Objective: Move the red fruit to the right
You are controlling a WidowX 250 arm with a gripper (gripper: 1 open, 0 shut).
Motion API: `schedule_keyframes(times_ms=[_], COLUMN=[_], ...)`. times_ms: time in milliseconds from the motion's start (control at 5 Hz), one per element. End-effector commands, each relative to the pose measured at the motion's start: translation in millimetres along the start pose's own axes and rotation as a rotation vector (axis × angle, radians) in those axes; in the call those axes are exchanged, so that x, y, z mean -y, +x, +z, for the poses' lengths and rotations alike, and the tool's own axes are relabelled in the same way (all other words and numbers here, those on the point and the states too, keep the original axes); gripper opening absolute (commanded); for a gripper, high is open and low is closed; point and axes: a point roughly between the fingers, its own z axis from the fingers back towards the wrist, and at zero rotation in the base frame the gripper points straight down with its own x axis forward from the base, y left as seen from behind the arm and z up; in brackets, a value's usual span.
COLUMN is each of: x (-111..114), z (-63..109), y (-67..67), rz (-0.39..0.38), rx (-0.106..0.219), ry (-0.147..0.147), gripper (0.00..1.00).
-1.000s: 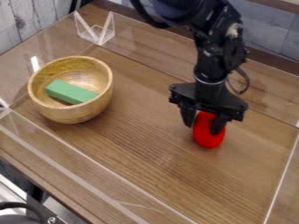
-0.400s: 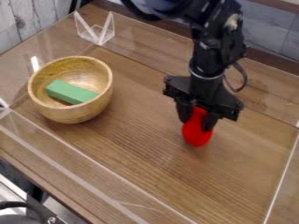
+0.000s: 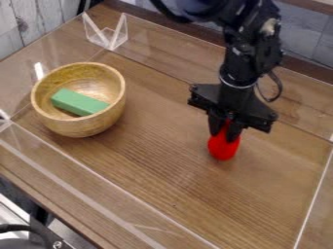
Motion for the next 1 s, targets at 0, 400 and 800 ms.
schedule_keyframes(times_ms=[0,400,800], x=[-1,-3,2], z=[1.3,2.9,14.0], y=[17.5,19.0,14.0], rz=[0.028,0.089,0.066], rx=[0.057,0.059,0.075], ry=[-0.006,-0.001,-0.019], gripper=[1.00,0.00,0.00])
